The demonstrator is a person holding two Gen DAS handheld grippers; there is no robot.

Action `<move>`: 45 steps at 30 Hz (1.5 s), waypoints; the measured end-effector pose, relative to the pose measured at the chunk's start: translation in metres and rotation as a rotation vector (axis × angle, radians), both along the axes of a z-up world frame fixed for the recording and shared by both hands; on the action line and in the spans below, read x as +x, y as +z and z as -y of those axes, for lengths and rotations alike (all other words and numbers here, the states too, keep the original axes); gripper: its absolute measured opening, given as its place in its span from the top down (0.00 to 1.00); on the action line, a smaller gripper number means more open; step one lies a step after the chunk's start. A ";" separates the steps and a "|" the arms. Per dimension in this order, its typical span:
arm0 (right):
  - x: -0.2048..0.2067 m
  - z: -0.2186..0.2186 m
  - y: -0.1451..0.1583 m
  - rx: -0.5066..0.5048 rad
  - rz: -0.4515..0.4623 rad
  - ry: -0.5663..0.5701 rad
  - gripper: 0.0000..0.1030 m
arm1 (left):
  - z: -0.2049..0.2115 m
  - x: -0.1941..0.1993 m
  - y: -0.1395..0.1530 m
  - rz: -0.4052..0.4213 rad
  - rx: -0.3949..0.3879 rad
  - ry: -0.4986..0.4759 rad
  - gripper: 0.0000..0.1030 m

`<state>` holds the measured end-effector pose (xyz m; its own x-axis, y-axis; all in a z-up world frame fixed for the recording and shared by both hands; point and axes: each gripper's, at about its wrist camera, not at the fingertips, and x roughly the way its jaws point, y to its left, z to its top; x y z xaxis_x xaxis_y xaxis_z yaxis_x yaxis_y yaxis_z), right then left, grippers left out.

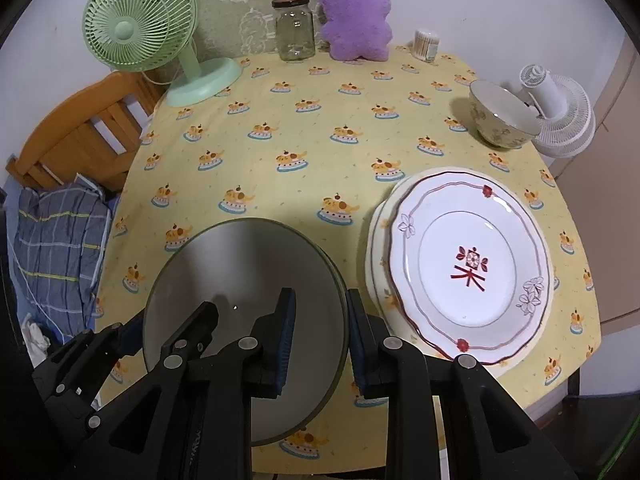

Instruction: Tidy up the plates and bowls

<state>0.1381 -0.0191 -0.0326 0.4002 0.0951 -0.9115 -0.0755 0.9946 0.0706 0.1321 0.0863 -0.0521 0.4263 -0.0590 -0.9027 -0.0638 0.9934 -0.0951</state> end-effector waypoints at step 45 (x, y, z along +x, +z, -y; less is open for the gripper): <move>0.004 0.014 -0.013 -0.009 -0.048 -0.041 0.32 | -0.012 -0.004 -0.011 -0.060 -0.069 0.000 0.16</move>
<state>0.1426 -0.0329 -0.0459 0.3592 0.0717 -0.9305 -0.0319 0.9974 0.0646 0.1281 0.0979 -0.0628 0.3717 -0.1221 -0.9203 -0.0712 0.9846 -0.1594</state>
